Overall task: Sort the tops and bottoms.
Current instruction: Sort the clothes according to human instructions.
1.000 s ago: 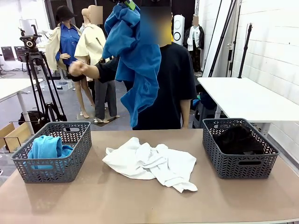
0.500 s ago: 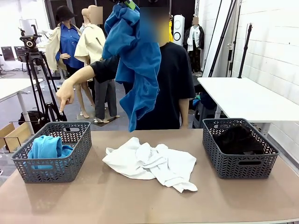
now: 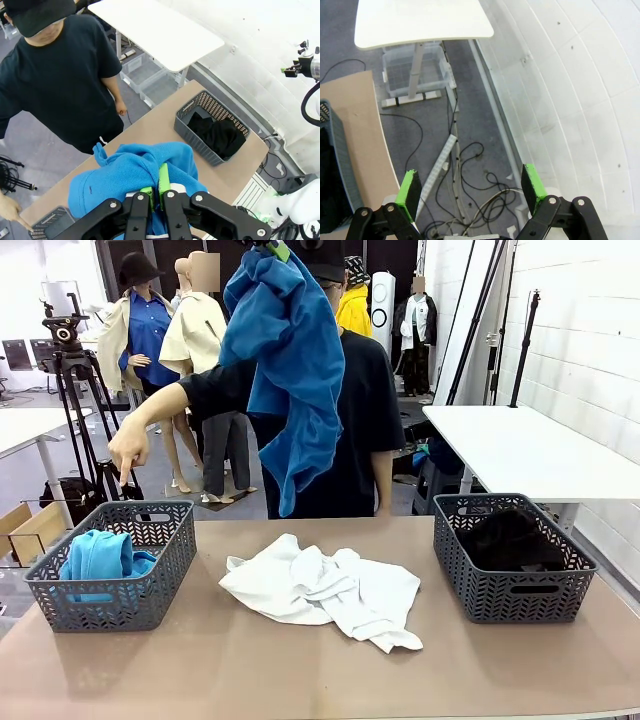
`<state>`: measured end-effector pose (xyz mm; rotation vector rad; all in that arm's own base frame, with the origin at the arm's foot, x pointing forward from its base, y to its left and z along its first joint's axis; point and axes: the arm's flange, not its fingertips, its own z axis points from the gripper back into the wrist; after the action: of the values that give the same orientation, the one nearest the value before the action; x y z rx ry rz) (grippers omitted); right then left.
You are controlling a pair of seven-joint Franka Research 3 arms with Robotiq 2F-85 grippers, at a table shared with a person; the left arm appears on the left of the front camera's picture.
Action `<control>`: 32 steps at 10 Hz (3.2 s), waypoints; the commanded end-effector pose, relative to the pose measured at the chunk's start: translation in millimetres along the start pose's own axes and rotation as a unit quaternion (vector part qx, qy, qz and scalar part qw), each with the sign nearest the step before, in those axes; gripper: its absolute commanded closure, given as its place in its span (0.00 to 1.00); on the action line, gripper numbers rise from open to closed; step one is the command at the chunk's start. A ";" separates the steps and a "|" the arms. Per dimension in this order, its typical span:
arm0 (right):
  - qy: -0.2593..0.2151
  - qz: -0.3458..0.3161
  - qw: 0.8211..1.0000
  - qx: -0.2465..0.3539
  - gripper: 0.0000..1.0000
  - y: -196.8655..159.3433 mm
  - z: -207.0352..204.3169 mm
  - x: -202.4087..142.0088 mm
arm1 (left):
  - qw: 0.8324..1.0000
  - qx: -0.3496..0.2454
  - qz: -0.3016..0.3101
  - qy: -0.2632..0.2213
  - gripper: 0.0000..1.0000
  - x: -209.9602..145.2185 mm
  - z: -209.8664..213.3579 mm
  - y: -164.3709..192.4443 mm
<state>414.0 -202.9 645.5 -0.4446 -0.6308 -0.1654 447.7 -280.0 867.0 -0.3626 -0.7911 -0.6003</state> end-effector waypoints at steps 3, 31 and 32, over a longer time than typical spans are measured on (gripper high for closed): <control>0.002 0.007 1.000 -0.001 0.00 1.3 -1.0 -1.8 | 1.000 0.005 -0.002 -0.006 1.00 1.3 5.2 -0.4; 0.002 0.007 1.000 -0.001 0.00 1.3 -1.0 -1.8 | 0.965 0.185 0.070 0.171 1.00 -235.2 20.2 170.2; 0.002 0.007 1.000 -0.001 0.00 1.3 -1.0 -1.8 | 0.968 0.176 0.057 0.167 1.00 -251.2 7.4 172.0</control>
<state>413.9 -203.4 645.4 -0.4443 -0.6305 -0.1659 420.0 -54.1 687.6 0.0414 -0.4954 -0.3451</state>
